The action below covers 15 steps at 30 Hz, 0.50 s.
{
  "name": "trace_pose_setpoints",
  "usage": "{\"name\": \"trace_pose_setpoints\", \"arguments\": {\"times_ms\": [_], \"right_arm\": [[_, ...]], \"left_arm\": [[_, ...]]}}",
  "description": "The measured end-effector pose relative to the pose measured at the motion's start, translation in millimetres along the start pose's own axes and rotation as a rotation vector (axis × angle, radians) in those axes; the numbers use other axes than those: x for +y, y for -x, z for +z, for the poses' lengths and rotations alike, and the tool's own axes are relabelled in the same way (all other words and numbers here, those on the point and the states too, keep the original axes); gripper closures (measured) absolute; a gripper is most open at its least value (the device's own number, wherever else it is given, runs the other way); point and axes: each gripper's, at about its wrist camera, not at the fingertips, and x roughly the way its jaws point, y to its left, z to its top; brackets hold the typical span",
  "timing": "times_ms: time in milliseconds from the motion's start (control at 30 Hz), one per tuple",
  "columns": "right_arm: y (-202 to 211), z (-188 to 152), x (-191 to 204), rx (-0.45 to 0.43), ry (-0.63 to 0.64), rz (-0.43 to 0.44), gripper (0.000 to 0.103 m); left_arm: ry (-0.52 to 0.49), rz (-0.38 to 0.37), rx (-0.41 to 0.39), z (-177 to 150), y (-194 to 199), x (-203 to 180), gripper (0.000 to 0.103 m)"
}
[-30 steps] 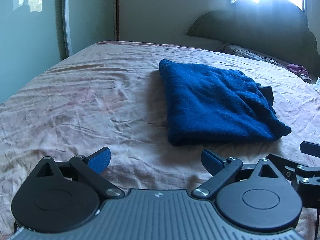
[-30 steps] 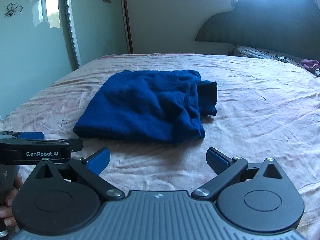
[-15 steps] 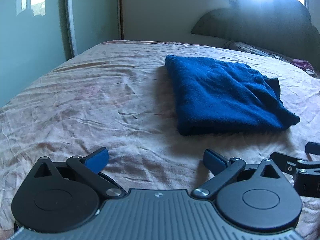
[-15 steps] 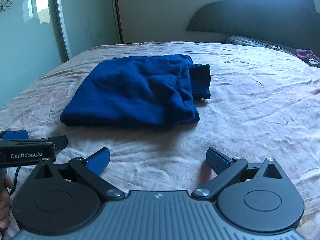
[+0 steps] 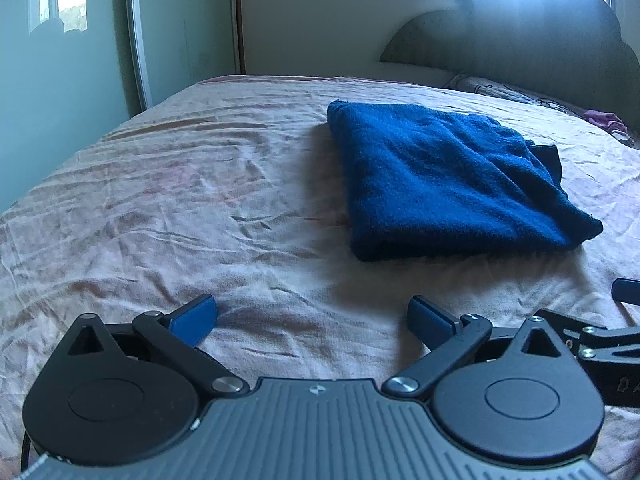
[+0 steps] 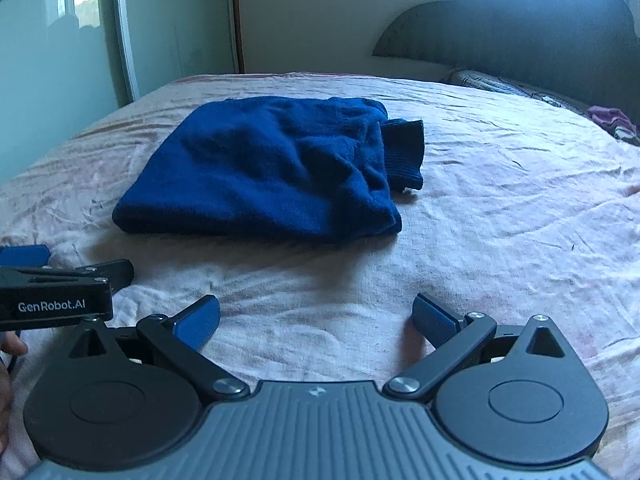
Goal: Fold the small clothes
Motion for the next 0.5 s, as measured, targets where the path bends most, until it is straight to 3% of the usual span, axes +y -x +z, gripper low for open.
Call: {"name": "trace_pose_setpoints", "arguments": {"times_ms": [500], "right_arm": [[-0.1, -0.5, 1.5, 0.012, 0.009, -0.01, 0.0]], "left_arm": [[0.011, -0.006, 0.005, 0.1, -1.2, 0.9, 0.0]]}}
